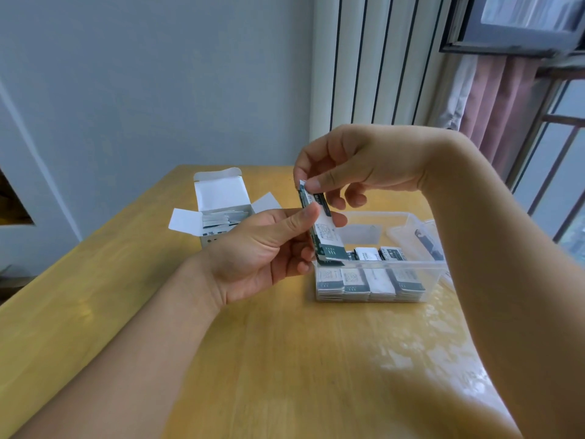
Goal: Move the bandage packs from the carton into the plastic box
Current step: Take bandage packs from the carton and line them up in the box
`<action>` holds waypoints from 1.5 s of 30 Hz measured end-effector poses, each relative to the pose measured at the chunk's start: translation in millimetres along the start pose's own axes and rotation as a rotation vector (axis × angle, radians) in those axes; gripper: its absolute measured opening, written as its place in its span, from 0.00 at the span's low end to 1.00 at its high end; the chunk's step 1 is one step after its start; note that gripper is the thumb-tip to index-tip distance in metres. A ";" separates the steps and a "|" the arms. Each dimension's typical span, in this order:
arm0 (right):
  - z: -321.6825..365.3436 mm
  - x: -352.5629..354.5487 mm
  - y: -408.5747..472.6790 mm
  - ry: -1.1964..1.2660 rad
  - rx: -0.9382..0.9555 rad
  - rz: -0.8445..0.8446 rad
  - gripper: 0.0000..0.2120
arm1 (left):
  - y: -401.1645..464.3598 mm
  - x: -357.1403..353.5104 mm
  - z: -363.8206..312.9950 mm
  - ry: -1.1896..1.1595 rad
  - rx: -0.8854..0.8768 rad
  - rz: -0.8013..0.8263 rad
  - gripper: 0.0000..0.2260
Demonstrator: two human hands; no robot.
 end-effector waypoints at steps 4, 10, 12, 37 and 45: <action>2.5 7.0 1.4 0.102 0.052 -0.048 0.02 | -0.8 1.8 0.1 -0.019 0.005 -0.005 0.16; 2.7 27.4 -2.6 0.205 0.109 -0.173 0.03 | -4.0 2.4 -0.9 -0.137 0.034 0.007 0.21; 1.9 30.0 -2.9 0.201 0.105 -0.195 0.03 | -3.3 2.9 -2.9 -0.137 0.014 -0.005 0.21; -0.5 28.7 -3.5 -0.304 -0.106 -0.246 0.09 | 4.5 10.7 2.8 -0.049 0.006 -0.087 0.21; -15.9 31.0 -3.1 -0.126 -0.090 -0.226 0.05 | 4.3 10.2 4.4 0.019 0.029 -0.103 0.23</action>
Point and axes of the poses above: each hand's wrist, its own y-axis towards the middle knuckle, its own x-axis out of the back of the hand, z = x × y, the point moved 10 cm from there along y, towards the middle knuckle, and after that the axes turned 3 degrees about z, right-handed, at the moved point
